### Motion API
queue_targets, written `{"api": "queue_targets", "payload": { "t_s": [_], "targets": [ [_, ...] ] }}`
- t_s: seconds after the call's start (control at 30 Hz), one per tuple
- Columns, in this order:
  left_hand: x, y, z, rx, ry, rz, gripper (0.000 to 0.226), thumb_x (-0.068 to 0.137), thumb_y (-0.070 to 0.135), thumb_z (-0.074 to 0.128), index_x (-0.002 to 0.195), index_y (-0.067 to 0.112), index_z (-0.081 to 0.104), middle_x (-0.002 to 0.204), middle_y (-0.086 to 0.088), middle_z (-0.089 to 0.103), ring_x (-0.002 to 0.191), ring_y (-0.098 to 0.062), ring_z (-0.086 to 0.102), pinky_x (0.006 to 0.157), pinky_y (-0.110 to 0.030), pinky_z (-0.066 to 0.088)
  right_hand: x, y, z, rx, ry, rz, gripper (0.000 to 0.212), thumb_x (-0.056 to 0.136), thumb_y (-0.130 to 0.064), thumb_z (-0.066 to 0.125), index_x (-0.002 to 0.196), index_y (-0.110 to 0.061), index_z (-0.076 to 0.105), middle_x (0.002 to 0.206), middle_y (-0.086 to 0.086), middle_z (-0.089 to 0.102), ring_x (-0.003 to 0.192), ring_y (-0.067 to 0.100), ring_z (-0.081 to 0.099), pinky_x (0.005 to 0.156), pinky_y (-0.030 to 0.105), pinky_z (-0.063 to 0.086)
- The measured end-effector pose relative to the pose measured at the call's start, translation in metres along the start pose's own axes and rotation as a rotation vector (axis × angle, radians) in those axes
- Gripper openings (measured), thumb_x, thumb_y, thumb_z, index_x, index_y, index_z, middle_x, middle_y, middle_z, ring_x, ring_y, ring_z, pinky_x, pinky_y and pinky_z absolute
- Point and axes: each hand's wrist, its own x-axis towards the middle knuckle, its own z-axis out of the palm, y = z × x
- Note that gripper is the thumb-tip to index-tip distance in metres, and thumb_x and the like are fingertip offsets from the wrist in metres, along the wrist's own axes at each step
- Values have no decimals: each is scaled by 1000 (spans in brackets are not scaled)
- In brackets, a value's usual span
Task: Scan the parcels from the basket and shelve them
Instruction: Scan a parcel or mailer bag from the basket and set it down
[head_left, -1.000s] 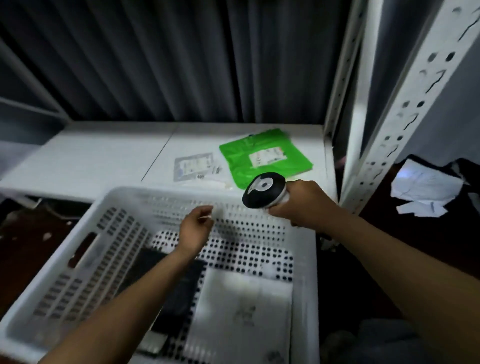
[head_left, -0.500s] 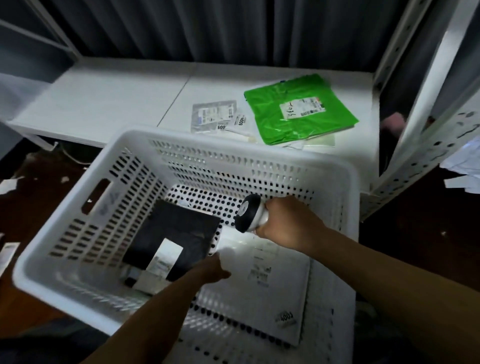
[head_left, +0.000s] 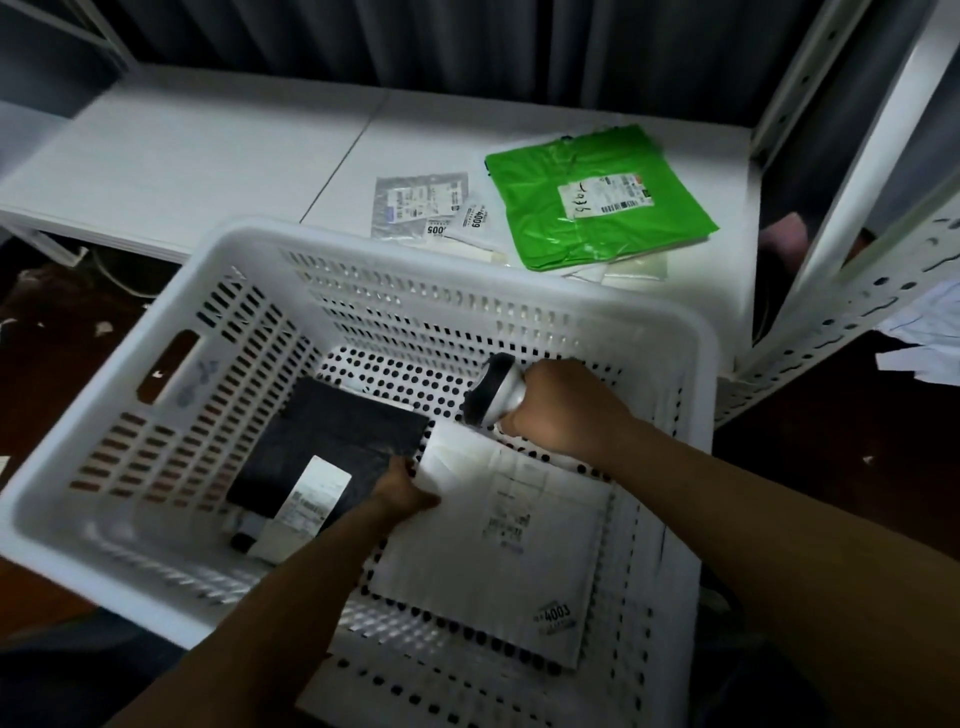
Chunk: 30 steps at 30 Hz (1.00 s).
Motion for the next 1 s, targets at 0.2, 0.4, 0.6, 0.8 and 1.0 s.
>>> {"api": "queue_targets", "payload": {
  "t_s": [0.2,0.4,0.6,0.8,1.0],
  "targets": [
    [-53,17,-27,51,-129,175,14,86,7,70,80,10,57,80,-8,58,70,-8,59,69,-22,50,-21,-24,-16,-13,63,-76,32,76,-28,74,98,-4,68,93,10,68,92,24,65,66,23,39],
    [-125,26,-82,-265,248,435,7,88,10,66,91,5,63,70,2,64,60,-10,59,53,-18,47,-63,-46,-49,77,49,-101,23,78,-29,77,84,-10,65,48,-5,59,39,6,58,45,16,47],
    [-206,60,-140,-34,307,730,32,93,0,57,77,28,52,67,21,62,67,14,55,64,-5,38,-102,-58,-68,118,90,-230,37,68,-24,85,102,-17,72,96,1,74,86,16,70,77,26,54],
    [-253,107,-183,-157,149,822,23,91,2,61,100,23,65,88,18,73,82,2,66,72,-15,50,-125,-67,-73,346,-63,-346,54,64,-7,84,113,-16,64,88,10,72,65,21,60,62,39,51],
    [-265,127,-195,-373,337,885,33,81,-2,71,99,25,67,93,15,73,89,2,66,83,-18,49,-131,-82,-87,487,36,-312,9,75,1,77,76,1,68,61,15,62,55,21,50,56,33,44]
  ]
}}
